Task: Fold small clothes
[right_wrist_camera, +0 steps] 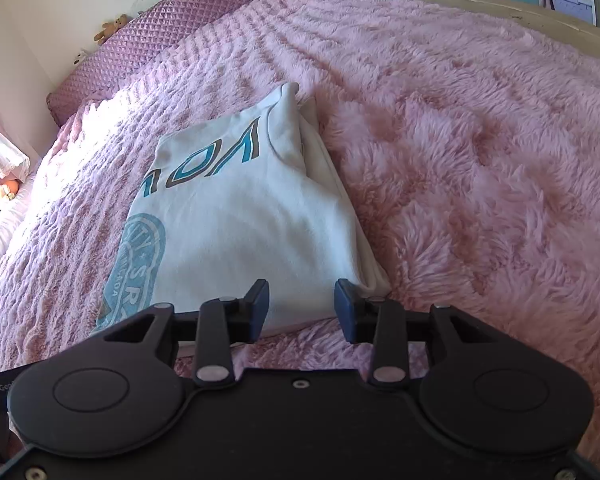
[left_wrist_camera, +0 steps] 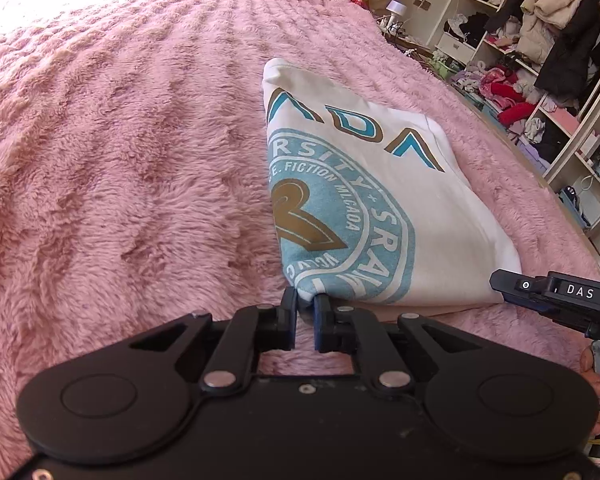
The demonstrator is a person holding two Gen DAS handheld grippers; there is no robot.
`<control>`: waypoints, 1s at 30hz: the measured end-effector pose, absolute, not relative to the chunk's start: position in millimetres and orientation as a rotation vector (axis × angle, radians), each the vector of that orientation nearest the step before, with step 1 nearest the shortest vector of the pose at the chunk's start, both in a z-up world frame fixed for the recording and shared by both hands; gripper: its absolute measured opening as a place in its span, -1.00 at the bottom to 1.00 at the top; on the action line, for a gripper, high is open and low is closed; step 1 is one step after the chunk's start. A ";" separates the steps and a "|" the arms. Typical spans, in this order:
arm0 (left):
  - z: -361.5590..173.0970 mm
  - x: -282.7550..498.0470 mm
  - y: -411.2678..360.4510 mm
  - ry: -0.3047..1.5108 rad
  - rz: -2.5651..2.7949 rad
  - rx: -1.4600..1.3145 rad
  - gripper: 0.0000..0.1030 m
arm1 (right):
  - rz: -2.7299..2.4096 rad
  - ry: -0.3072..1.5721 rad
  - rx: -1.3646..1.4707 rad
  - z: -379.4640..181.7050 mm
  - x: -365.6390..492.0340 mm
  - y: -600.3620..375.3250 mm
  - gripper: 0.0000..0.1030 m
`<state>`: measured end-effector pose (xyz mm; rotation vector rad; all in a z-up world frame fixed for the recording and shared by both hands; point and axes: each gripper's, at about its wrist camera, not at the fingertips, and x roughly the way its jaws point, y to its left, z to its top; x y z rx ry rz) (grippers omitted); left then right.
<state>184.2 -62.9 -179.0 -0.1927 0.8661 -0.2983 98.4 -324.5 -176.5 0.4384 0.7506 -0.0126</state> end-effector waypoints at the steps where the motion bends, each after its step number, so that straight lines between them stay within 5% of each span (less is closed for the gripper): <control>1: -180.2 185.8 -64.5 0.883 -0.284 -0.167 -0.86 | -0.008 0.752 0.446 -176.6 99.0 -325.3 -0.32; 6: -207.2 197.2 -66.4 0.976 -0.225 -0.173 -0.83 | 0.005 0.761 0.468 -184.5 100.4 -329.3 -0.33; 17: -159.7 175.5 -44.7 0.942 -0.268 -0.334 -0.80 | -0.095 0.658 0.443 -158.9 72.3 -347.2 -0.21; 21: -157.3 193.3 -57.8 0.884 -0.318 -0.357 -0.53 | -0.057 0.692 0.488 -171.7 85.7 -347.5 -0.22; 24: -174.3 212.2 -69.7 0.938 -0.320 -0.379 -0.52 | -0.076 0.689 0.450 -178.2 91.2 -342.8 -0.87; 30: -174.1 217.0 -85.0 0.927 -0.345 -0.338 -0.47 | -0.076 0.623 0.466 -157.6 85.1 -353.2 -0.94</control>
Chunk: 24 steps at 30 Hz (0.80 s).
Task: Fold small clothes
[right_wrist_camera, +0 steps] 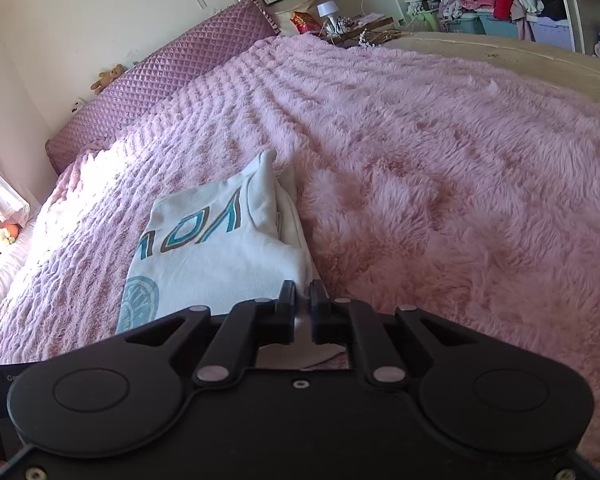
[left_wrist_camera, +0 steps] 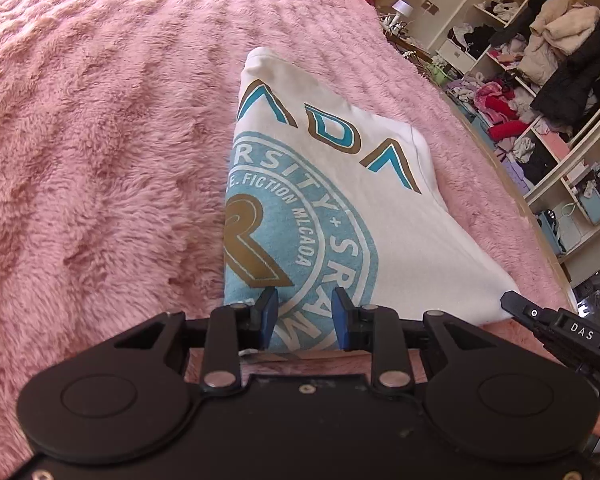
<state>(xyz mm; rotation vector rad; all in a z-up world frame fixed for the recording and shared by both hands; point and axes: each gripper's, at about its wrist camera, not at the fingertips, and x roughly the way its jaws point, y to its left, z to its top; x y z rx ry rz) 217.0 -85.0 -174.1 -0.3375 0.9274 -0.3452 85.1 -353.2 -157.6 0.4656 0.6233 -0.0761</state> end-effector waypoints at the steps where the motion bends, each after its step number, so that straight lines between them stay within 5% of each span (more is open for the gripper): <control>1: -180.8 216.7 -86.3 0.941 -0.345 -0.330 -0.46 | -0.091 0.681 0.464 -170.6 93.3 -354.9 -0.94; 3: -189.8 219.7 -86.2 0.967 -0.341 -0.326 -0.46 | -0.091 0.766 0.458 -188.6 100.9 -357.1 -0.93; 7: -174.7 221.2 -72.9 0.957 -0.382 -0.398 -0.32 | -0.113 0.676 0.469 -167.3 91.0 -362.6 -0.46; 14: -156.8 258.1 -76.2 0.868 -0.437 -0.481 -0.23 | 0.037 0.589 0.314 -141.3 161.5 -340.6 -0.46; 19: -184.9 280.7 -86.3 0.931 -0.420 -0.482 -0.22 | 0.039 0.612 0.285 -161.0 216.9 -341.3 -0.21; 20: -189.8 280.7 -87.4 0.928 -0.422 -0.475 -0.21 | 0.052 0.622 0.295 -163.9 223.0 -341.9 -0.22; 22: -191.8 279.1 -87.9 0.917 -0.427 -0.467 -0.18 | 0.088 0.640 0.315 -166.9 227.0 -343.5 -0.85; 24: -189.4 279.2 -86.2 0.916 -0.430 -0.481 -0.16 | 0.088 0.617 0.309 -160.2 223.6 -343.4 -0.96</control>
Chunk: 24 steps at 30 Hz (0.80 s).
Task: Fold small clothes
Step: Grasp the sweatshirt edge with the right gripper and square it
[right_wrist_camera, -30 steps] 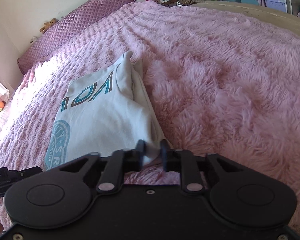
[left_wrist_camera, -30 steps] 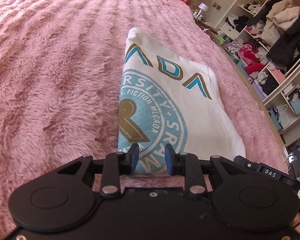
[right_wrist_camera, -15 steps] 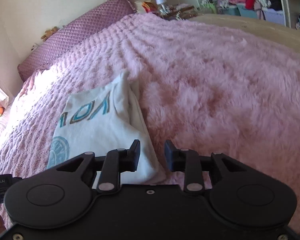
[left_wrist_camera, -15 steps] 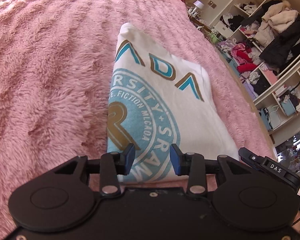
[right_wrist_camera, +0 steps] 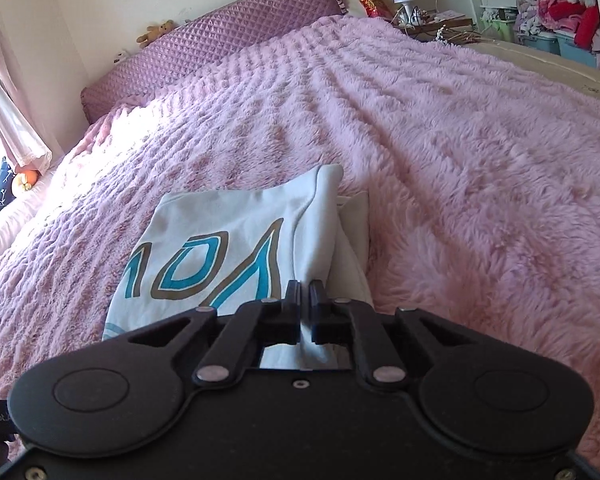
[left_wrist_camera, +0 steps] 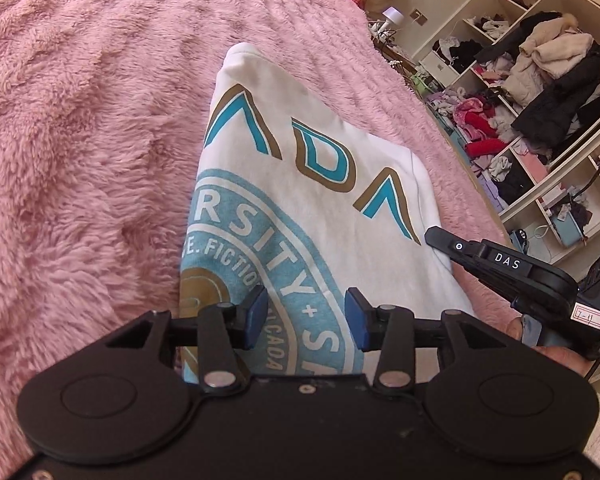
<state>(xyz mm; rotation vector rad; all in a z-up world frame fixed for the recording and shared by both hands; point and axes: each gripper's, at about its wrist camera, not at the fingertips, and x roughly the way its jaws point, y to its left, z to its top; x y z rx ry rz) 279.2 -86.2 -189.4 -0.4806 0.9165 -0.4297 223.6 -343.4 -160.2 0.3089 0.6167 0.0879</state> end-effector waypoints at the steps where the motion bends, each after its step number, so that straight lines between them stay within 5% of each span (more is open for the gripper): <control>1: -188.8 279.5 -84.4 0.914 -0.434 -0.496 -0.09 | 0.074 0.593 0.302 -155.9 220.0 -344.2 -0.98; 7: -190.6 279.7 -82.4 0.911 -0.437 -0.523 -0.02 | 0.035 0.698 0.288 -179.2 232.7 -346.8 -0.95; 10: -175.8 285.4 -74.9 0.862 -0.434 -0.549 -0.02 | 0.060 0.627 0.278 -158.4 237.3 -347.0 -0.44; 13: -168.6 300.4 -73.0 0.807 -0.427 -0.553 -0.02 | 0.049 0.581 0.263 -148.8 264.8 -348.9 -0.29; 16: -180.6 317.6 -77.3 0.865 -0.414 -0.567 -0.02 | 0.043 0.629 0.300 -158.3 298.6 -351.3 -0.37; 18: -186.0 320.7 -79.6 0.877 -0.412 -0.564 -0.02 | 0.082 0.644 0.316 -158.5 308.2 -350.3 -0.89; 24: -187.6 319.1 -92.2 0.861 -0.418 -0.488 0.00 | 0.036 0.703 0.228 -169.0 320.8 -349.9 -0.97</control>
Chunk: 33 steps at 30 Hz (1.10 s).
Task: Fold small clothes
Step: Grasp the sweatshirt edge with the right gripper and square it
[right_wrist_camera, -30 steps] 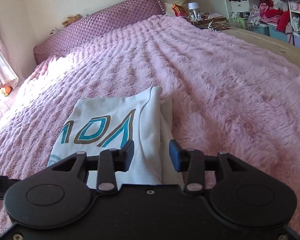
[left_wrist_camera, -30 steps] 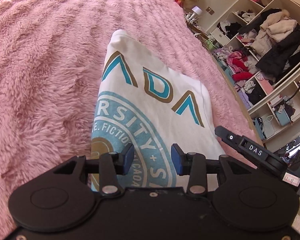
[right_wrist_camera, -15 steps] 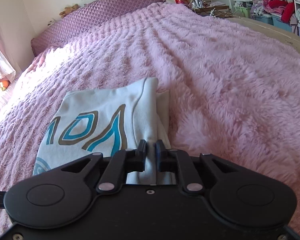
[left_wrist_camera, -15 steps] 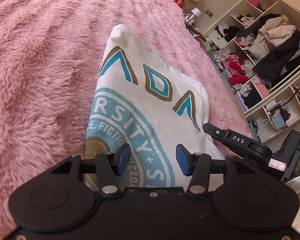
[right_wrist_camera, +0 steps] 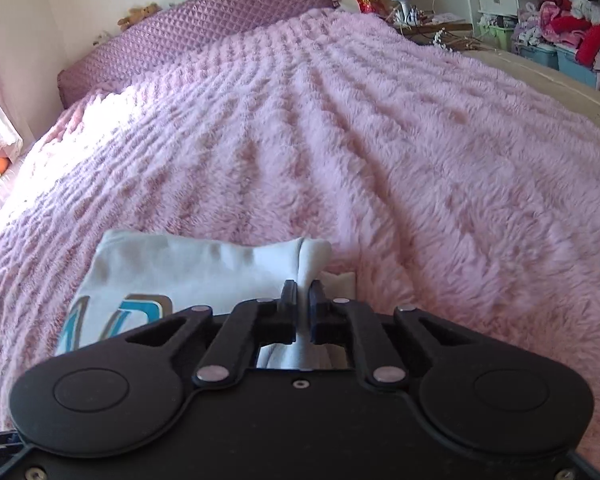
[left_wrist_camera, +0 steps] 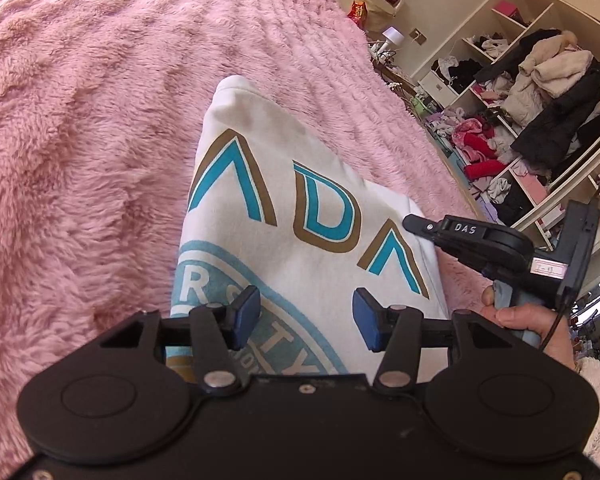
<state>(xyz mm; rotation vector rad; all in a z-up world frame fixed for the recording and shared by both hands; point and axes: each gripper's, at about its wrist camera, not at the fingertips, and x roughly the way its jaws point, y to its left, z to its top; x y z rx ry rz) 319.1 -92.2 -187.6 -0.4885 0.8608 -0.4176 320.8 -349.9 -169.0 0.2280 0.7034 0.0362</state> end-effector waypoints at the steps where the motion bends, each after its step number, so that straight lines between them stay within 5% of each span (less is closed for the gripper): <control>1: -187.8 319.1 -93.5 0.862 -0.417 -0.481 0.00 | 0.040 0.716 0.232 -178.6 322.5 -352.7 -0.90; 6: -176.5 315.9 -87.1 0.859 -0.419 -0.509 -0.01 | 0.042 0.660 0.220 -144.5 293.1 -355.4 -0.52; 12: -158.5 275.8 -75.4 0.860 -0.414 -0.520 0.00 | 0.139 0.687 0.222 -107.0 218.0 -332.1 -0.52; 19: -178.4 253.7 -78.4 0.897 -0.415 -0.469 0.04 | 0.078 0.812 0.207 -148.5 178.3 -319.9 -0.53; 22: -185.7 254.4 -79.5 0.898 -0.421 -0.466 0.07 | 0.057 0.795 0.221 -164.5 172.9 -325.0 -0.70; 33: -155.0 223.0 -65.0 0.889 -0.441 -0.460 0.12 | 0.101 0.666 0.267 -128.6 117.5 -333.1 -0.63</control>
